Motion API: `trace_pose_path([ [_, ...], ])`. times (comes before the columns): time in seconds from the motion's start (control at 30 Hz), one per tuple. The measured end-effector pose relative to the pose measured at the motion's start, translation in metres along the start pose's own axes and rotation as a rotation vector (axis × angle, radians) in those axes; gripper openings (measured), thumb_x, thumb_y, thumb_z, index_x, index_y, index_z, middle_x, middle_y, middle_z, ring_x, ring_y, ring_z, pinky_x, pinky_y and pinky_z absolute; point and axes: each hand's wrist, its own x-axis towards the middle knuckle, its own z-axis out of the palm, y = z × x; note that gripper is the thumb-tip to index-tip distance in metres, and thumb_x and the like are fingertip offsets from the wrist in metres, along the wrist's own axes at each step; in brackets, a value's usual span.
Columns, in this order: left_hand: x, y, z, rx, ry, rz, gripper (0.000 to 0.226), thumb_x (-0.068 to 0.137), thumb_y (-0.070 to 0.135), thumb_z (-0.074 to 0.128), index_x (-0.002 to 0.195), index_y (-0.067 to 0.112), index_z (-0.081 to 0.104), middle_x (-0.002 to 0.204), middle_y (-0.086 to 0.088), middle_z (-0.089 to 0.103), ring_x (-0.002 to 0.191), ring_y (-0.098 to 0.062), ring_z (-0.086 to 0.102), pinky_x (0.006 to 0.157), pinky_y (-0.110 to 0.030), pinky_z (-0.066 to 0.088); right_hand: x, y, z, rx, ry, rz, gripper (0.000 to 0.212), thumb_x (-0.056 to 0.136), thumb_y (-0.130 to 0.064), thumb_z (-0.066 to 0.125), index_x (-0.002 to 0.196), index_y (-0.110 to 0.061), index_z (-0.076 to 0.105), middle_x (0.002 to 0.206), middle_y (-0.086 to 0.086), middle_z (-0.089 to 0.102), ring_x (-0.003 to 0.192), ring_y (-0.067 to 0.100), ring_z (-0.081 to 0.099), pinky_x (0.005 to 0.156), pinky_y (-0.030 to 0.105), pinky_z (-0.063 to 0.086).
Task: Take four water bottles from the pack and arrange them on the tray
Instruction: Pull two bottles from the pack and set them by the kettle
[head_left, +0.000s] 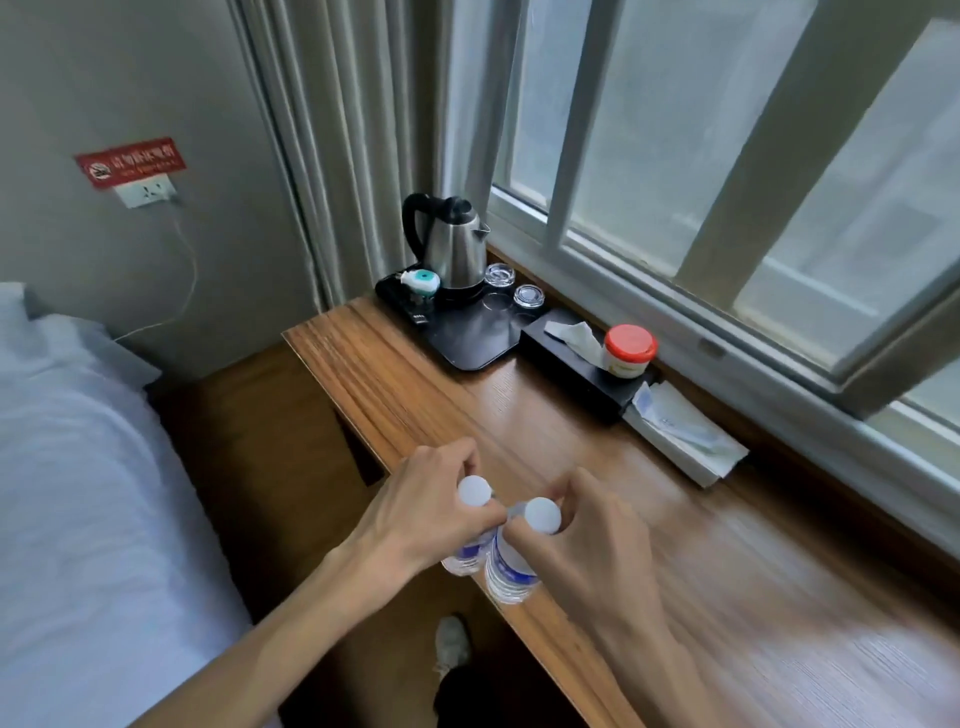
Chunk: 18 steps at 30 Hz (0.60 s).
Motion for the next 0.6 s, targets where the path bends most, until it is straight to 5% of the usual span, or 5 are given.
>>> trace_pose_path([
  [0.17, 0.057, -0.050, -0.030, 0.000, 0.000, -0.033, 0.033, 0.068, 0.048, 0.073, 0.077, 0.024, 0.053, 0.064, 0.001, 0.063, 0.060, -0.013, 0.064, 0.049, -0.035, 0.053, 0.066, -0.034, 0.043, -0.004, -0.008, 0.015, 0.042, 0.057, -0.064, 0.056, 0.080, -0.028, 0.053, 0.063, -0.005, 0.059, 0.059, 0.010, 0.062, 0.050, 0.027, 0.052],
  [0.6, 0.211, -0.175, -0.102, -0.008, -0.140, 0.005, 0.033, 0.066, 0.048, 0.073, 0.076, 0.024, 0.053, 0.062, 0.002, 0.061, 0.056, -0.009, 0.057, 0.050, -0.031, 0.050, 0.207, -0.118, 0.157, -0.039, 0.051, 0.219, 0.039, 0.062, -0.062, 0.057, 0.081, -0.029, 0.053, 0.066, -0.007, 0.062, 0.064, 0.014, 0.062, 0.060, 0.037, 0.054],
])
